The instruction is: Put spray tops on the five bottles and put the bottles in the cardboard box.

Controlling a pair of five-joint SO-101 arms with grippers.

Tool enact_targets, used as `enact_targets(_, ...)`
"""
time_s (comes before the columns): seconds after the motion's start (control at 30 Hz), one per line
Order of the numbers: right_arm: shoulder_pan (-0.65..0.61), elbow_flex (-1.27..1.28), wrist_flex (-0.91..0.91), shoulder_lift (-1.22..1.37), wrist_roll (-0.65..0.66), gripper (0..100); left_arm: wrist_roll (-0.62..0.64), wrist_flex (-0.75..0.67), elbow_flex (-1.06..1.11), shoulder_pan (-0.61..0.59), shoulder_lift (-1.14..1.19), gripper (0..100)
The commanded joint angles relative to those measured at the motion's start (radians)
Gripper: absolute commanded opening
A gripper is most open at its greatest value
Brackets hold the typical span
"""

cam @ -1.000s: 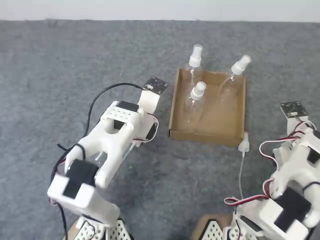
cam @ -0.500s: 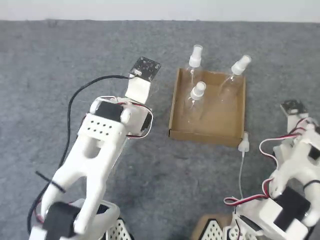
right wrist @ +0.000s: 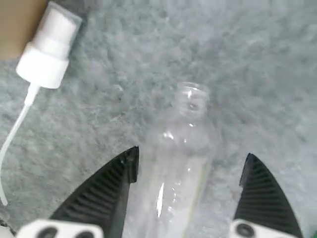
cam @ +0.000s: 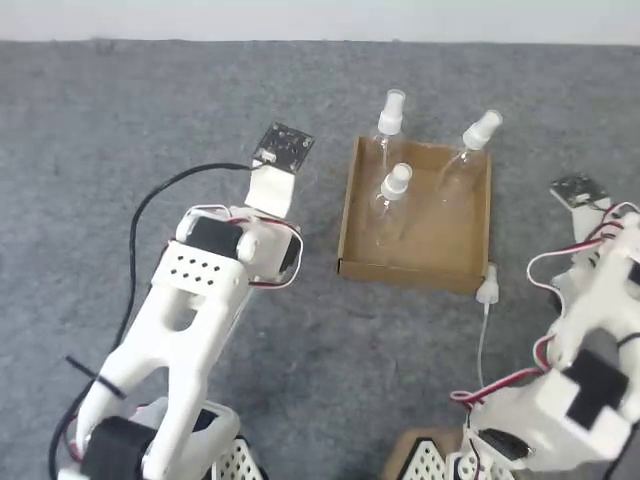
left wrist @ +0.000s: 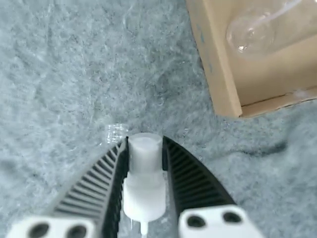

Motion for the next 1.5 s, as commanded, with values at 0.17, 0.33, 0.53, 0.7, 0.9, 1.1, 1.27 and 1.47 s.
enact_targets(0.17,0.013,-0.157,-0.001,0.157,-0.055,18.6,0.005,-0.028,-0.005,-0.005,-0.046,2)
enact_targets(0.33,0.016,-0.209,-0.001,0.217,-0.063,8.4,0.005,-0.028,-0.004,-0.005,-0.046,2)
enact_targets(0.53,0.005,-0.276,0.082,0.133,-0.078,0.7,0.006,-0.023,-0.019,-0.005,-0.058,1)
enact_targets(0.7,-0.088,-0.293,0.147,-0.102,-0.216,0.5,0.006,0.014,-0.051,-0.006,-0.149,1)
enact_targets(0.9,-0.329,-0.173,0.193,-0.464,-0.385,0.5,-0.012,0.15,-0.168,-0.032,-0.354,1)
enact_targets(1.1,-0.742,0.031,0.147,-0.822,-0.617,0.5,-0.049,0.236,-0.36,-0.184,-0.485,1)
enact_targets(1.27,-1.089,0.196,0.01,-0.952,-0.786,0.5,-0.048,0.296,-0.487,-0.221,-0.554,1)
enact_targets(1.47,-1.348,0.404,-0.255,-0.967,-0.807,0.6,0.06,0.305,-0.578,-0.221,-0.626,1)
